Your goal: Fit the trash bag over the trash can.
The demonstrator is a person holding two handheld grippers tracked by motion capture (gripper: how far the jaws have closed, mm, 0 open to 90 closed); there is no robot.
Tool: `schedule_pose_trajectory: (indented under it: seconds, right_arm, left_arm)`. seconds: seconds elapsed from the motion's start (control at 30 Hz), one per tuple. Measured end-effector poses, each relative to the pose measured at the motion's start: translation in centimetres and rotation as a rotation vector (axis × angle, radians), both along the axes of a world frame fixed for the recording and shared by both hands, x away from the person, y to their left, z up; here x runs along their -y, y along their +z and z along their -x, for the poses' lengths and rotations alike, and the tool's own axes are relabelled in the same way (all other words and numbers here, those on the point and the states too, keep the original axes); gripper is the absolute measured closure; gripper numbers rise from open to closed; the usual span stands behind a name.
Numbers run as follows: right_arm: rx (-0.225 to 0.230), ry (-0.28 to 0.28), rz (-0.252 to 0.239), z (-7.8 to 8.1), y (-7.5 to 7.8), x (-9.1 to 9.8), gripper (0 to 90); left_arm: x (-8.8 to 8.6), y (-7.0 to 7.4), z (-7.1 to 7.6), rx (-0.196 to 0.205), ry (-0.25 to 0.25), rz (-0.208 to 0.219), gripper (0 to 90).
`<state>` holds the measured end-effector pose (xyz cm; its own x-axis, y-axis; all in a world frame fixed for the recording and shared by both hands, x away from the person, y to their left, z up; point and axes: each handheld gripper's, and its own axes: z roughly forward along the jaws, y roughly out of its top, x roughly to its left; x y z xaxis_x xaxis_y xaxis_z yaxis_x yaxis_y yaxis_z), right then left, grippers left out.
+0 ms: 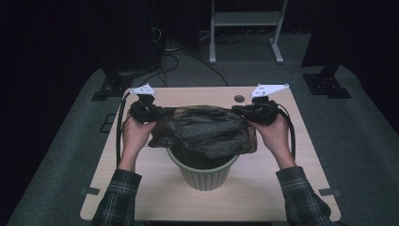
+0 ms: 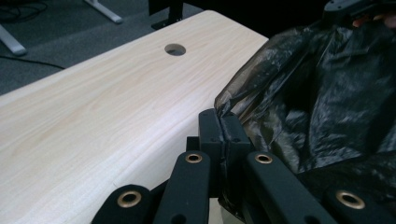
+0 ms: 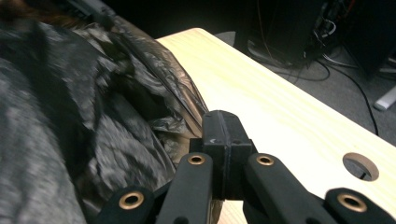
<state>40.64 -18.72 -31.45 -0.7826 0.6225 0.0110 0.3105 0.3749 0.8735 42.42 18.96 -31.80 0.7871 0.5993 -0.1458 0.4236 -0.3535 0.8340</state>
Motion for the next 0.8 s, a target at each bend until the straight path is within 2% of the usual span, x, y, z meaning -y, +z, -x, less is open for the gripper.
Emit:
schedule_pose_trajectory:
  seconds: [0.03, 0.17, 0.33, 0.5, 0.53, 0.63, 0.73, 0.77, 0.8]
  right_arm:
    - [-0.003, -0.011, 0.011, -0.3, -0.2, -0.1, 89.8]
    - [-0.033, -0.047, 0.053, -1.2, -1.5, -0.7, 89.8]
    - [-0.077, -0.053, 0.087, -1.8, -3.5, -1.0, 89.9]
    - [-0.103, -0.046, 0.092, -1.6, -5.0, -1.0, 89.8]
    - [-0.103, -0.05, 0.085, -1.5, -4.9, -0.9, 87.1]
    - [-0.059, -0.081, 0.042, -1.1, -3.9, -0.1, 76.6]
    - [-0.017, -0.093, -0.022, -0.4, -2.0, 0.9, 70.4]
    - [-0.017, -0.093, -0.022, -0.4, -2.0, 0.9, 70.4]
    - [0.019, -0.091, -0.059, 0.2, -0.4, 1.5, 66.9]
  left_arm:
    - [0.0, 0.0, 0.0, 0.0, 0.0, 0.0, 89.7]
    - [0.7, -1.8, -0.9, -0.046, 0.02, -0.057, 89.7]
    - [0.5, -3.7, -1.3, -0.101, 0.026, -0.071, 89.7]
    - [0.3, -4.9, -1.2, -0.127, 0.017, -0.079, 89.7]
    - [0.3, -5.0, -1.1, -0.128, 0.016, -0.069, 89.7]
    - [0.2, -4.7, -0.9, -0.115, 0.01, -0.062, 89.7]
    - [0.1, -4.3, -0.6, -0.103, 0.008, -0.05, 89.7]
    - [0.1, -4.3, -0.6, -0.103, 0.008, -0.05, 89.7]
    - [0.1, -4.2, -0.5, -0.099, 0.007, -0.045, 89.7]
